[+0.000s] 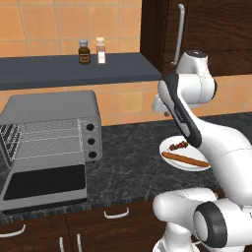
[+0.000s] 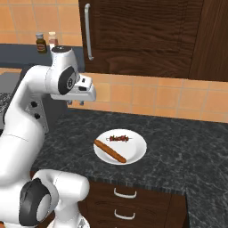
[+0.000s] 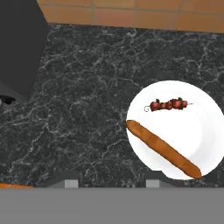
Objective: Pick up the kebab skewer and baguette bread, and place them inside the toaster oven. Close the toaster oven door and start by setting the timer.
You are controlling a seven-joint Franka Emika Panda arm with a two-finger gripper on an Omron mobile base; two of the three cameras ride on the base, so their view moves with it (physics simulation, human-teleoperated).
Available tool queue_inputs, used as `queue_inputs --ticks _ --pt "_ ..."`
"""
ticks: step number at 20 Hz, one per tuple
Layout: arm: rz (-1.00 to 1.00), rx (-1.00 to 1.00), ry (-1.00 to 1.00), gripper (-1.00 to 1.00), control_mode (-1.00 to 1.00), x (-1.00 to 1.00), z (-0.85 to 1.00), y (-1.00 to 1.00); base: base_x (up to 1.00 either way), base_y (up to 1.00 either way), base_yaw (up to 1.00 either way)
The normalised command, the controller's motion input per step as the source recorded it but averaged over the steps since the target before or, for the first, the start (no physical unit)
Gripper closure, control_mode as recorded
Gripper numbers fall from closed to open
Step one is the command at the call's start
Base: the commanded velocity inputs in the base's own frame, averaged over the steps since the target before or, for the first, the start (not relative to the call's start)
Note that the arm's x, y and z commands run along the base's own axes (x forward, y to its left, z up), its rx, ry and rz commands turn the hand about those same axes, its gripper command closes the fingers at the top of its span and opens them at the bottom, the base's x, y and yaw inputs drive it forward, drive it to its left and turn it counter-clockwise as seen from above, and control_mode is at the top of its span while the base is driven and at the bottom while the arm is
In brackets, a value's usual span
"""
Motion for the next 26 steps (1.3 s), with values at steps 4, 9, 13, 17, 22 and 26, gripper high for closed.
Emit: queue_inputs --ticks 4,9,13,17,22,26 --pt "0.00 0.00 -0.05 -1.00 -1.00 -0.59 0.00 0.06 0.00 0.00 0.00" --pt "-0.12 -0.03 -0.19 -1.00 -1.00 -0.89 0.00 0.79 0.00 0.00 0.00" --pt "-0.12 -0.02 -0.36 -1.00 -1.00 -0.56 0.00 1.00 0.00 0.00 0.00" --pt "-0.09 0.00 -0.50 -1.00 -1.00 -0.48 0.00 1.00 0.00 0.00 0.00" --pt "-0.06 0.00 -0.47 -1.00 -1.00 -0.38 0.00 1.00 0.00 0.00 0.00" --pt "-0.02 0.00 -0.29 -1.00 -1.00 -0.26 0.00 1.00 0.00 0.00 0.00"
